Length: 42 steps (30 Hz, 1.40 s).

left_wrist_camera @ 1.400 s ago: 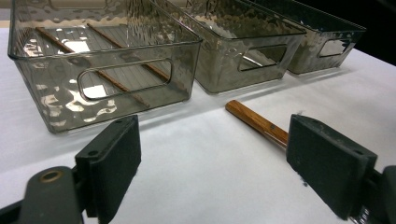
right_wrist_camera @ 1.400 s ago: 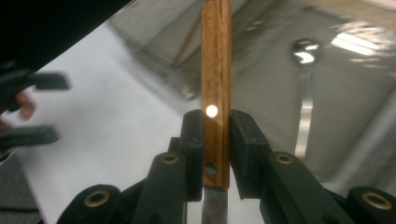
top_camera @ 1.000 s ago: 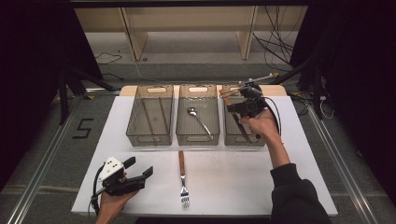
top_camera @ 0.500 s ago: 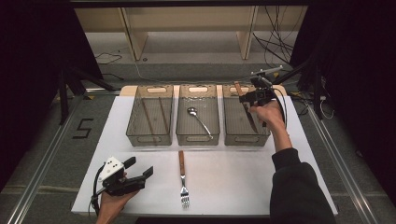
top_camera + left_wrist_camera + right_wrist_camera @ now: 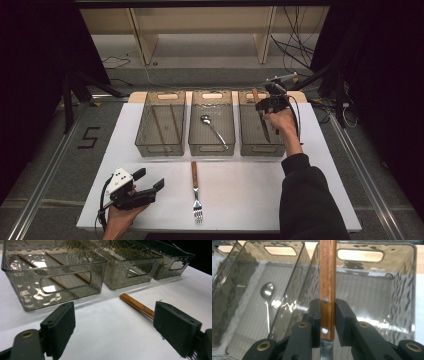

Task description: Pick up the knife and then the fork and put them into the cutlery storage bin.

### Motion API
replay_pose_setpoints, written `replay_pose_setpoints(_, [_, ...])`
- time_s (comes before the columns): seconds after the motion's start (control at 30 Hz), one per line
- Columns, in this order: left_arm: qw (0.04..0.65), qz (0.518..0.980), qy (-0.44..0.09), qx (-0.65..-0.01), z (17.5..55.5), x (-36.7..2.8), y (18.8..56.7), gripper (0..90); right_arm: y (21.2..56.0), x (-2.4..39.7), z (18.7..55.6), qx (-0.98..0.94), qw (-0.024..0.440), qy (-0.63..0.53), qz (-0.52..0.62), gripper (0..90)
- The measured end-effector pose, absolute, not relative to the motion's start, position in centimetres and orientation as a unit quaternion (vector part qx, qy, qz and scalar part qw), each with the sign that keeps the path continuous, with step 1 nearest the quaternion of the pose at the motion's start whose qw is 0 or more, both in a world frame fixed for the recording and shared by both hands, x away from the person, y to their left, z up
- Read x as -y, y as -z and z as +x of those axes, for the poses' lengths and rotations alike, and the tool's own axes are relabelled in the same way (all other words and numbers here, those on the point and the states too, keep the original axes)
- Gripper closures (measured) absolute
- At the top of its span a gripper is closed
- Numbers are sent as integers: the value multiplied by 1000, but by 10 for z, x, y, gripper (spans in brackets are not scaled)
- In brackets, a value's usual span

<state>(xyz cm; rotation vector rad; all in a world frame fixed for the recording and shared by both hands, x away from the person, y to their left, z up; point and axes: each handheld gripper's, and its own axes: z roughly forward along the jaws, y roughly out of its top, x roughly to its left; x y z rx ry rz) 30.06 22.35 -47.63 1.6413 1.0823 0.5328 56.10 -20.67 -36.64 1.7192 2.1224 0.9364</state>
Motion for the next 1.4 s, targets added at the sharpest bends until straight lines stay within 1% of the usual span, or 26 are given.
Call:
replay_pose_setpoints(0.37, [525,686,-222,-452,301,-224,476,178,377,196,568,-715,118,-323,608,753])
replay_pose_setpoints(0.43, [525,687,-221,-452,301,-224,476,178,377,196,568,-713,120,-329,608,655])
replay_pose_setpoints(0.53, [524,687,-220,-452,301,-223,477,178,373,197,567,-711,109,-346,602,577])
replay_pose_setpoints(0.6, [524,688,-220,-452,301,-223,476,178,371,198,566,-710,104,-352,600,562])
replay_pose_setpoints(0.73, [523,689,-220,-452,301,-223,477,178,370,198,563,-719,90,-354,592,497])
replay_pose_setpoints(0.8, [523,688,-220,-452,301,-223,477,178,367,195,560,-722,91,-361,583,468])
replay_pose_setpoints(0.97, [523,687,-220,-453,301,-223,477,178,359,180,545,-741,98,-373,550,391])
replay_pose_setpoints(1.03, [524,687,-221,-452,301,-223,476,178,354,172,536,-748,105,-374,537,376])
replay_pose_setpoints(1.4, [523,687,-224,-452,301,-223,476,178,349,128,475,-788,106,-390,465,335])
